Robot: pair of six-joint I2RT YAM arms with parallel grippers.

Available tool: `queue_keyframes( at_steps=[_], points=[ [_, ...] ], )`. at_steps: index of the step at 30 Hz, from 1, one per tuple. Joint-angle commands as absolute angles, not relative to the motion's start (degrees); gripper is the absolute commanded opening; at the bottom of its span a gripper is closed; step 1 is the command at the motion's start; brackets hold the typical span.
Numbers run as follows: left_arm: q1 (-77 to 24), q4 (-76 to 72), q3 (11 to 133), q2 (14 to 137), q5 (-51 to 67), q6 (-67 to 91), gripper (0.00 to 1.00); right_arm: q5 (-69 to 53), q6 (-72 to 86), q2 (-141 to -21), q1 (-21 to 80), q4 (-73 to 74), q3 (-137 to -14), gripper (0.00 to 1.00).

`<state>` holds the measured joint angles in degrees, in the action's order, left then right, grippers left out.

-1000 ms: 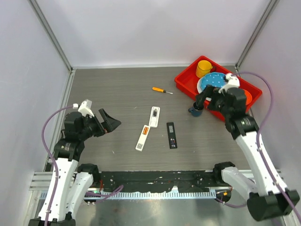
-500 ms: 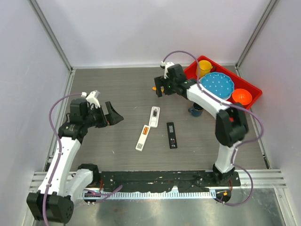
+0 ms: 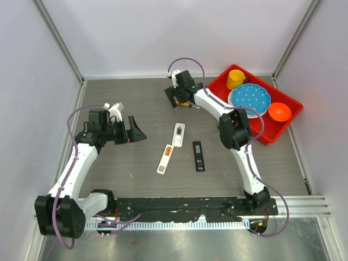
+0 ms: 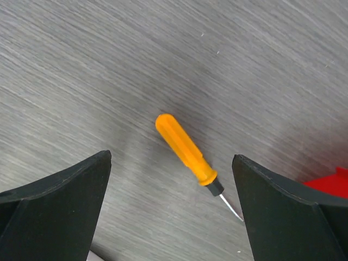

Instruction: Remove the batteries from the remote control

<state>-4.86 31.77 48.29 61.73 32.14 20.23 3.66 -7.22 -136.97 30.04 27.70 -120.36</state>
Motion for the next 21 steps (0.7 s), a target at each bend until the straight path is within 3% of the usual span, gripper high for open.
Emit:
queue_keyframes(
  at_steps=[1,5,8,21],
  points=[
    [-4.9,27.7,49.6,61.7,36.4,19.9,1.0,2.9,-11.5,-140.2,28.8,29.2,-127.7,0.99],
    [-4.9,27.2,49.0,62.3,37.1,20.6,1.0,-8.6,-9.8,-143.6,24.9,35.7,-133.9,0.93],
    [-4.8,27.2,48.9,63.3,36.8,20.6,1.0,-15.5,-9.3,-142.9,22.1,35.0,-131.1,0.89],
    [-4.9,26.5,53.3,70.0,35.7,20.7,1.0,-14.1,-15.0,-144.1,23.1,37.6,-126.9,0.78]
  ],
)
